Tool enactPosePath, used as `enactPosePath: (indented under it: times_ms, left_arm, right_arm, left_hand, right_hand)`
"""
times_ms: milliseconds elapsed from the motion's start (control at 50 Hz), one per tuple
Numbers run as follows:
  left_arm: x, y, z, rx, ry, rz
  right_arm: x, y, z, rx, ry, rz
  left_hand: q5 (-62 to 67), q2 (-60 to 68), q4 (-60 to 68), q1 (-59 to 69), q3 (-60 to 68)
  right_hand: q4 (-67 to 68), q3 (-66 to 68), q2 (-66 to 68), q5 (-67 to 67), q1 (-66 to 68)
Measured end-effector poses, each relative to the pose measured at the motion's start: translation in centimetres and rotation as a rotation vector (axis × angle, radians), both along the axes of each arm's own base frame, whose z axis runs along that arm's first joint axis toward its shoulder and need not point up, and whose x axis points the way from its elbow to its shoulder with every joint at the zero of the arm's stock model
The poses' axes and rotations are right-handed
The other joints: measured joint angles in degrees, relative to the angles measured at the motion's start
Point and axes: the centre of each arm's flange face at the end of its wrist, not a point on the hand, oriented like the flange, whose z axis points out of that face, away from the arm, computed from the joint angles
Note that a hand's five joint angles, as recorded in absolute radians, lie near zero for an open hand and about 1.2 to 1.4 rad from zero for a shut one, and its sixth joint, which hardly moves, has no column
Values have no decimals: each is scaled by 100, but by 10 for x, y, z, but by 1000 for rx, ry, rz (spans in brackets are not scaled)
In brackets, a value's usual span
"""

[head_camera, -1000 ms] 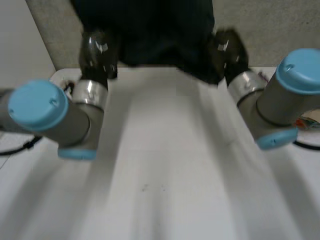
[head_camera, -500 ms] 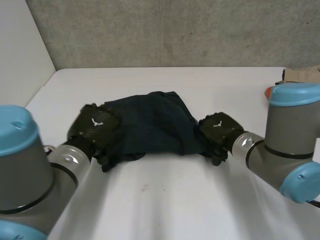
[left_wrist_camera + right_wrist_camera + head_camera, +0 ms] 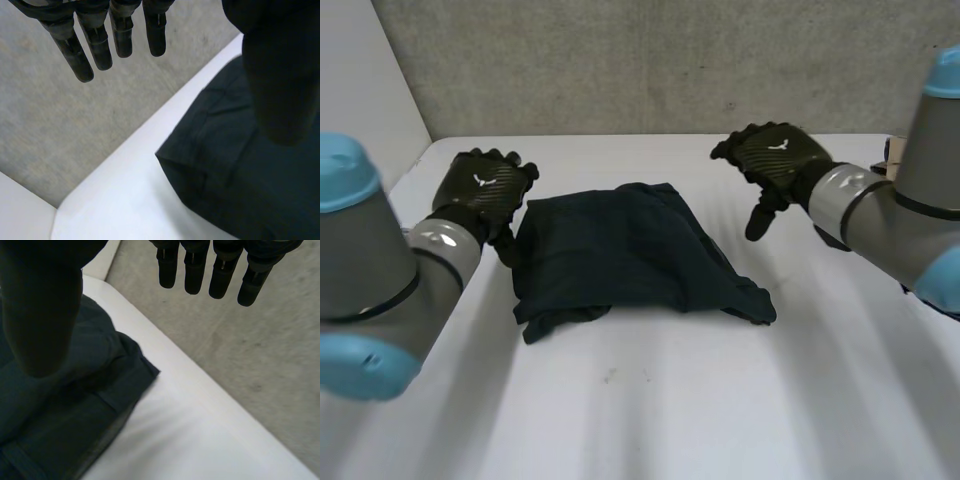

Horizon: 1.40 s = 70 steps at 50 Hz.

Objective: Fold the laundry.

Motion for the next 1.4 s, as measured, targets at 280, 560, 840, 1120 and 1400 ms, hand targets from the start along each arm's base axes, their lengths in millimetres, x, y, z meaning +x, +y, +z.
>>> enactPosePath:
  times_ms: [280, 560, 840, 1120, 1400]
  left_arm:
    - [-14, -69, -79, 139, -4, -143]
    - [-34, -84, -98, 124, 3, -198]
    - [-19, -22, -17, 12, -1, -117]
    - [18, 81, -18, 45, -215, -184]
    - [24, 80, 25, -65, -145, -137]
  right_arm:
    - [32, -37, -89, 181, -12, 74]
    - [48, -33, -117, 208, -1, 108]
    - [20, 14, -46, 116, 84, 129]
    - [-20, 48, -39, 87, 293, 123]
    - [36, -20, -41, -201, 120, 133]
  left_hand:
    - [124, 105, 75, 33, 30]
    - [5086, 5367, 5397, 4711, 5264]
    - [5086, 5446, 5414, 4711, 5340]
    - [2748, 2660, 2690, 2330, 2596]
    - [396, 424, 390, 333, 331]
  right_hand:
    - [263, 352, 253, 512, 22]
    - [5165, 5236, 5211, 5170, 4313]
    - [5266, 5315, 5211, 5390, 4753]
    - [1726, 1804, 1776, 1771, 1667]
    - [622, 786, 812, 653, 679]
